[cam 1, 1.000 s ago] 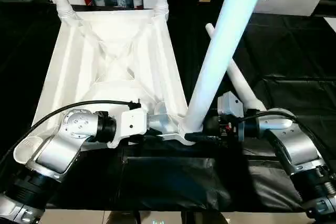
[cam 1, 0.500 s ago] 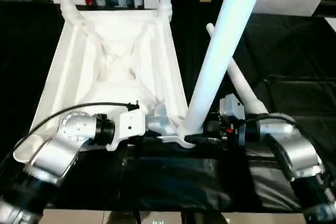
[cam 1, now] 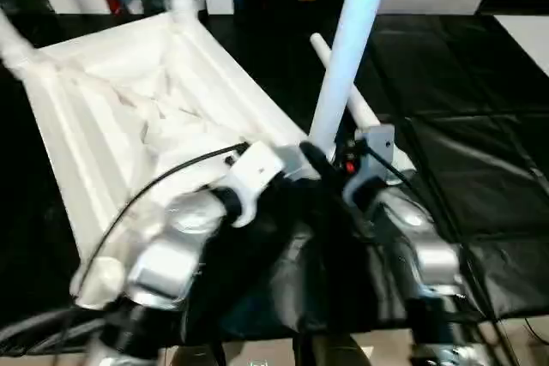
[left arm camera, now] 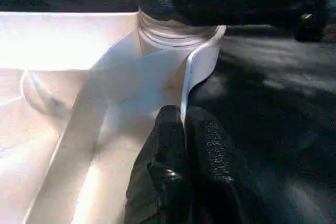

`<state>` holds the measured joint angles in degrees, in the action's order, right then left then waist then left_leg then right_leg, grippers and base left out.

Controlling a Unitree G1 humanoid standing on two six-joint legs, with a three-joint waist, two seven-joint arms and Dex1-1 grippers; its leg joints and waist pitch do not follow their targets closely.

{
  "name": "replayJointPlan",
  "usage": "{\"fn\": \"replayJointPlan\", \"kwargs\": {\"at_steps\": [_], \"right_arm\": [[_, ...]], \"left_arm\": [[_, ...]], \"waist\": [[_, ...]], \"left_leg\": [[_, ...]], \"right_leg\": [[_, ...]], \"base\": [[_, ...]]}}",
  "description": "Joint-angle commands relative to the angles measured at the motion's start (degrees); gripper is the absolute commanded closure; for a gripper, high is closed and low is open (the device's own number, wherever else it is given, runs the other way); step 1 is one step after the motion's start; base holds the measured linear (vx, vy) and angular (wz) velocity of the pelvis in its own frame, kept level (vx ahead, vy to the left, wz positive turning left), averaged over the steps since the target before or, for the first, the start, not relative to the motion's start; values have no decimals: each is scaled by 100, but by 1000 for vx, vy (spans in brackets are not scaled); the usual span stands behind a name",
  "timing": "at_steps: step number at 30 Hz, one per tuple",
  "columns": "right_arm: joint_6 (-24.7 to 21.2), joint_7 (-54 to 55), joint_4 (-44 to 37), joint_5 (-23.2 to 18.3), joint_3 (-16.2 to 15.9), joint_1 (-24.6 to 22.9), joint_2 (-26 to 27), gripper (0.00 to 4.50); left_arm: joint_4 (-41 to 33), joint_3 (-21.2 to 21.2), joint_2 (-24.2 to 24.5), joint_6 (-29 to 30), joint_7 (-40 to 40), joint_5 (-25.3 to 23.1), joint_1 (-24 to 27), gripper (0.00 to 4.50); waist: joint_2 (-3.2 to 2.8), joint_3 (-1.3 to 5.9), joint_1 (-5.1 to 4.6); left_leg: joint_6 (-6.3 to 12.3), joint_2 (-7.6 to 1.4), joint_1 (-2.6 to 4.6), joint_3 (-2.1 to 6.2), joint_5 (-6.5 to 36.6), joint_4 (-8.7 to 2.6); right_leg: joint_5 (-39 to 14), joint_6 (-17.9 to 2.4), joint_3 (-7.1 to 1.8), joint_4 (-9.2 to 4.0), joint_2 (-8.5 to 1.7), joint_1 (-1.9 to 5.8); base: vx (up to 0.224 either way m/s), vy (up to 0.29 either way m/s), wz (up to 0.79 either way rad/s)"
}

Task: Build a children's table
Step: Rotate leg to tighten

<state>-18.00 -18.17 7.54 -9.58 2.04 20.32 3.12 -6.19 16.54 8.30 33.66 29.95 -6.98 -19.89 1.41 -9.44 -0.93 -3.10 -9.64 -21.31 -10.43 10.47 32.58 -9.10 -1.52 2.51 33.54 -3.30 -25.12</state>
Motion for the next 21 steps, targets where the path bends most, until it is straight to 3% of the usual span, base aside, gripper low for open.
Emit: {"fn": "replayJointPlan", "kwargs": {"at_steps": [1, 6, 11, 14, 17, 19, 21], "right_arm": [[-265, -352, 10, -251, -607, -56, 404, 124], [-72, -418, -21, 35, -558, -145, -71, 82], [-95, -751, -366, -300, -203, -339, -435, 39], [-147, -1183, -718, -563, -82, -484, -722, 19], [-190, -1500, -1028, -789, -18, -558, -982, 8], [-297, -1804, -1249, -1013, 22, -560, -1205, 0], [-337, -1960, -1324, -1098, 10, -557, -1334, 0]], "left_arm": [[-97, 229, -285, -26, -292, 15, -189, 450], [-159, 257, 22, -20, -44, -73, -134, 450], [-95, 285, 98, -81, -26, -123, -159, 450], [-21, 239, 97, 10, -198, -223, -189, 450], [-40, 62, -2, 30, -219, -20, -193, 450], [-91, -98, -85, 49, -167, 210, -196, 407], [-106, -146, -101, 84, -131, 297, -207, 394]], "waist": [[20, 405, 46], [-1, 426, 52], [-6, 401, 90], [-39, 423, 113], [-13, 422, 129], [-18, 432, 134], [-10, 446, 140]], "left_leg": [[577, -269, 5, 103, 568, -329], [878, -280, 6, 98, 146, -298], [832, -304, 25, 95, 427, -310], [825, -309, 27, 103, 429, -309], [823, -302, 7, 104, 488, -305], [828, -299, 11, 106, 532, -296], [843, -294, 8, 99, 479, -284]], "right_leg": [[-906, -1102, -298, -352, -410, 355], [-49, -1456, -281, -264, -419, 415], [-567, -1412, -286, -322, -429, 420], [-538, -1431, -281, -318, -431, 426], [-607, -1420, -275, -334, -433, 451], [-703, -1415, -271, -346, -441, 449], [-717, -1435, -274, -352, -436, 448]], "base": [[58, -6, 3], [22, -2, 1], [0, 0, 0], [0, 0, 0], [0, 0, 0], [0, 0, 0], [0, 0, 0]]}}
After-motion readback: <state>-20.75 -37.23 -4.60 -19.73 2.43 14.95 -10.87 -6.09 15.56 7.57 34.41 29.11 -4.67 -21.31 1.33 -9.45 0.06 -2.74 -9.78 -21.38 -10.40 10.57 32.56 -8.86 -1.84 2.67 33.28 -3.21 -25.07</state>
